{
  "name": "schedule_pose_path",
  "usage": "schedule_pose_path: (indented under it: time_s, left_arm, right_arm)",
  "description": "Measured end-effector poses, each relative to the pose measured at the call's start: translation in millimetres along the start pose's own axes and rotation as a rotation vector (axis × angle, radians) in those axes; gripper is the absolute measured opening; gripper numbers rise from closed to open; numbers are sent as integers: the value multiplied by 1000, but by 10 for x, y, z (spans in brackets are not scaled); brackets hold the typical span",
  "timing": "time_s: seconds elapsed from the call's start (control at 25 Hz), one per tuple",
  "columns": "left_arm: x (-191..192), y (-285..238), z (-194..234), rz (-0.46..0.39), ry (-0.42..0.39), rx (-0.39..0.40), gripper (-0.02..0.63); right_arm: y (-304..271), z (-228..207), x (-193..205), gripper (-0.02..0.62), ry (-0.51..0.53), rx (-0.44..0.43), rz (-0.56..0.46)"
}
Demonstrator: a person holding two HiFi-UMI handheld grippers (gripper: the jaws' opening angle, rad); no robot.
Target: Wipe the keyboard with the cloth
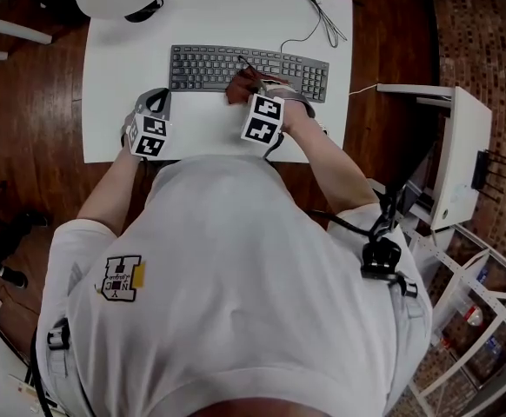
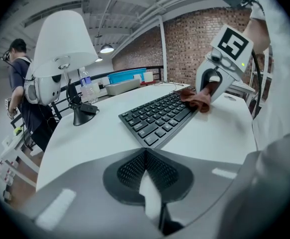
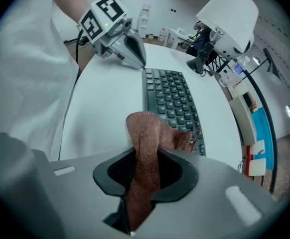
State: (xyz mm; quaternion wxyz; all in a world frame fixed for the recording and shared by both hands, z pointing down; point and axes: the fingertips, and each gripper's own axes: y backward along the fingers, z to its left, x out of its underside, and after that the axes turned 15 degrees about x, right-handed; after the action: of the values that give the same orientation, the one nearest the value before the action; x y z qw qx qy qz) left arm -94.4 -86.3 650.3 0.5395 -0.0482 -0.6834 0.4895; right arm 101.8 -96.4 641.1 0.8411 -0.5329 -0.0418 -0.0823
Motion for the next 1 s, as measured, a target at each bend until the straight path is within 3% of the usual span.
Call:
schedule_pose_path:
  time_s: [0.24,0.36,0.52,1.0]
  left_arm:
    - [-77,19,-27,-2,5,9,0]
    - [-89,54,-51,-3,7,14,0]
    - [-19,30,-44,-10,10,24,0]
    - [13,61,-20,-32,-9,48,0]
  right_arm:
    - [-178,-1042,-403,91,-36,134,-32]
    - [-345,-1202,-580,91,-7,136,-15]
    - [-468,-963,-663,89,18,91,-2]
    - [-74,41,-641,89,24,-17,-18]
